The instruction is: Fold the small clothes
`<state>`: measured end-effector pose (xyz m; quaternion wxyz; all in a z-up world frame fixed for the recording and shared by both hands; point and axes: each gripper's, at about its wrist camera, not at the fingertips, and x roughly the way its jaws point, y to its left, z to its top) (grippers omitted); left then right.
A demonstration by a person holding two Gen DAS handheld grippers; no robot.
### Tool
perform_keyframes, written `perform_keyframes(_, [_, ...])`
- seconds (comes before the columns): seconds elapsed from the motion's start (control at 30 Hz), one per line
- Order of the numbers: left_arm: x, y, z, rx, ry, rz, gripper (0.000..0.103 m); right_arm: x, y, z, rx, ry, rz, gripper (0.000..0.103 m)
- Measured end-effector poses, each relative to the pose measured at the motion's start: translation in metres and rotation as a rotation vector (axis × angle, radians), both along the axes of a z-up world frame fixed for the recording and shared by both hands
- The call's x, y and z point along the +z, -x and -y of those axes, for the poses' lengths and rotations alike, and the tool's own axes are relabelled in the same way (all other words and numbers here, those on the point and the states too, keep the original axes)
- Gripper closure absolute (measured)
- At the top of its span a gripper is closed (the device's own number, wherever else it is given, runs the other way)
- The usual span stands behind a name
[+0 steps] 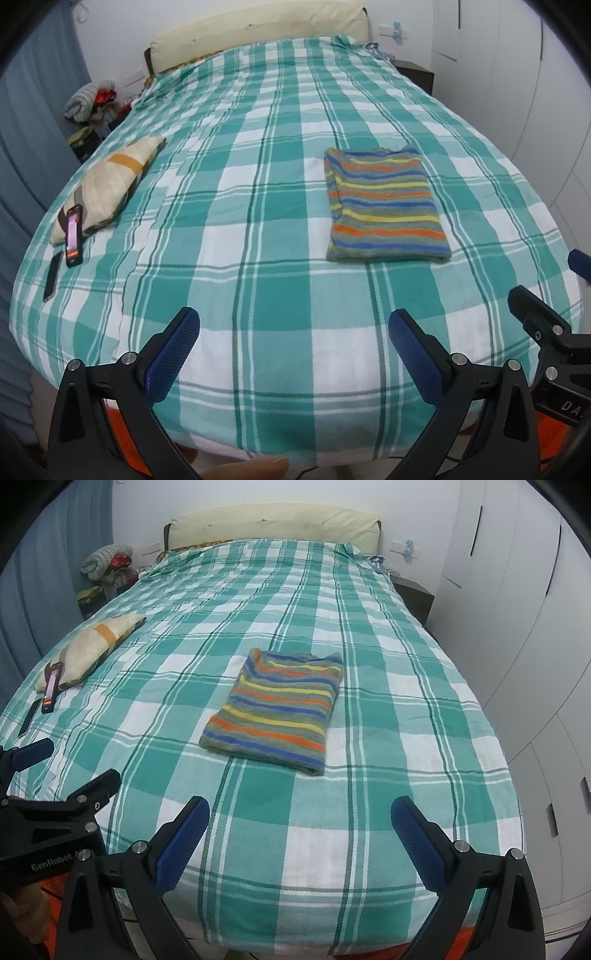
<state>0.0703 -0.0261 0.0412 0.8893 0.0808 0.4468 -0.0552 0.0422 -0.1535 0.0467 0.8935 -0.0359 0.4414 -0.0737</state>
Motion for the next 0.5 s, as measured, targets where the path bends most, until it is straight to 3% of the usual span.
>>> perform_keyframes(0.5, [0.000,-0.025,0.002,0.033,0.013,-0.011,0.001,0.000,-0.021,0.010,-0.046,-0.001,-0.014,0.005])
